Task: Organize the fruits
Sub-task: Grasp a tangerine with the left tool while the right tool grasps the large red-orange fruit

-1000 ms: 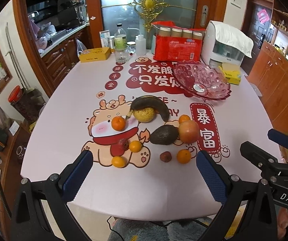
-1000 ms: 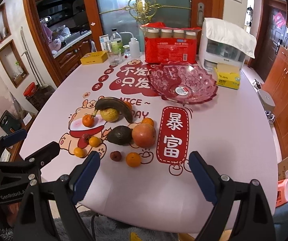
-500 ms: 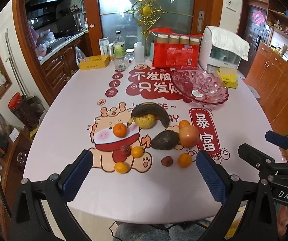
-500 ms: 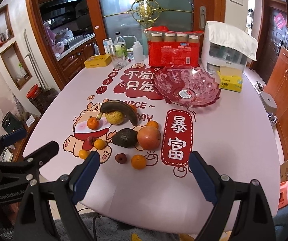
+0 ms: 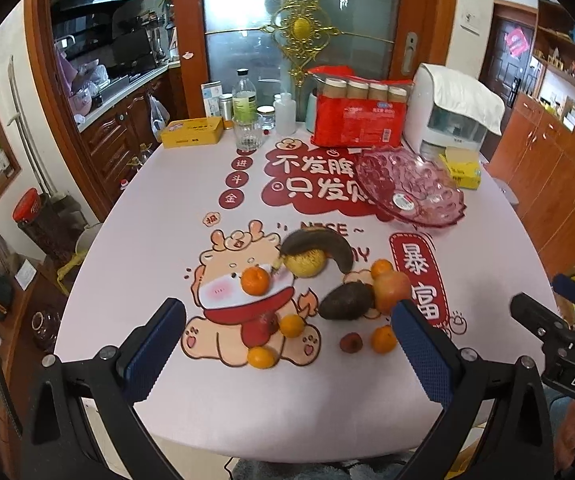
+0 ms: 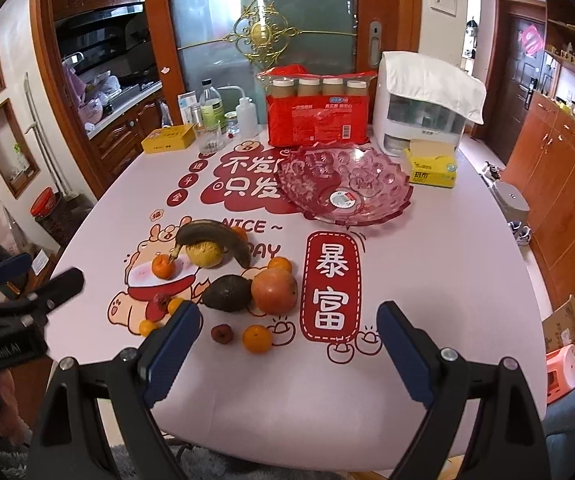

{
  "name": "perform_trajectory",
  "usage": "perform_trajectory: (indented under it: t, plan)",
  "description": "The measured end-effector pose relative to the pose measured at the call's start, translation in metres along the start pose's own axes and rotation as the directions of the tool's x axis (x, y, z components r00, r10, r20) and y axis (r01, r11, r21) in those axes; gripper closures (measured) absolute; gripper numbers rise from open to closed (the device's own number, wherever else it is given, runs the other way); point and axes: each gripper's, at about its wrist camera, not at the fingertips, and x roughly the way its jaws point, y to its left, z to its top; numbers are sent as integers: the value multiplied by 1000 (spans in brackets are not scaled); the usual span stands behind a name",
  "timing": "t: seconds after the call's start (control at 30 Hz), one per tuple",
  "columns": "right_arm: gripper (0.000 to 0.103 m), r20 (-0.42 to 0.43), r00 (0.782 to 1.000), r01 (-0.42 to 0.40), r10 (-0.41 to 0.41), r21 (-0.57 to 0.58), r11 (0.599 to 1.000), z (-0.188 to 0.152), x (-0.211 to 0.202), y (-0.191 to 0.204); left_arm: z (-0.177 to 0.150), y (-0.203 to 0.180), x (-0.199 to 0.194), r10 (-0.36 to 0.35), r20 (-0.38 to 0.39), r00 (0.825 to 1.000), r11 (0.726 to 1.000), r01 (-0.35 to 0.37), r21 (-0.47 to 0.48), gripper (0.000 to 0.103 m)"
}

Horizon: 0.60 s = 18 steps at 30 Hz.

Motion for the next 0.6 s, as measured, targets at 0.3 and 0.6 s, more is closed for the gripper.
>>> perform_trajectory:
  t: [0.3,0.6]
  plan:
    - [12,-34,997,67,-64,107,992,8,18,-2,27,52,31,13,25,1000,1000,-13,19,1]
    - [12,-113,988,120,-102,166,979,10,65,7,26,75,116,-60,-98,993,991,71,114,1]
